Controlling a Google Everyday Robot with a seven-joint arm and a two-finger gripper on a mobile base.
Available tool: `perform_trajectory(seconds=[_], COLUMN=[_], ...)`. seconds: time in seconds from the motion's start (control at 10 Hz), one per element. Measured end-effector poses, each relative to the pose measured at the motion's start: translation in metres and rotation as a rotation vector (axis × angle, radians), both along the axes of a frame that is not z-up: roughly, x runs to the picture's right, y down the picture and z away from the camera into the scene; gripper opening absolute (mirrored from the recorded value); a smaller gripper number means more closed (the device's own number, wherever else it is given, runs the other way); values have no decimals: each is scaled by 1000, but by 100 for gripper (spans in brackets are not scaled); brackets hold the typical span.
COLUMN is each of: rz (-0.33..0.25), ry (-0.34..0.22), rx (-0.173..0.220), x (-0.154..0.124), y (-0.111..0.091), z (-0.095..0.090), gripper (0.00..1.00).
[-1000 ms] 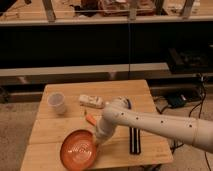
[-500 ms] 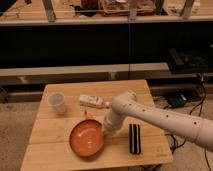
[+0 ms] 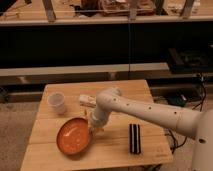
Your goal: Drag the ceramic bowl in a circle
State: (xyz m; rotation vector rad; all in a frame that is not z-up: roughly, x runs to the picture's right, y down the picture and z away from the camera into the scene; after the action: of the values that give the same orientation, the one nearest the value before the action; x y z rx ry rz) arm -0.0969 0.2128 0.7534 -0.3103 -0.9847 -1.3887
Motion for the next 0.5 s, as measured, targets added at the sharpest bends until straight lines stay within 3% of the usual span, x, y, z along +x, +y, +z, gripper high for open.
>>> perform_trajectory(seconds=[0.3,0.5], rz=[-61,-109], ry=[-132,-185], rx=[40,40], x=[-37,-38], y=[-1,27], z=[-38,-63], gripper=[0,0])
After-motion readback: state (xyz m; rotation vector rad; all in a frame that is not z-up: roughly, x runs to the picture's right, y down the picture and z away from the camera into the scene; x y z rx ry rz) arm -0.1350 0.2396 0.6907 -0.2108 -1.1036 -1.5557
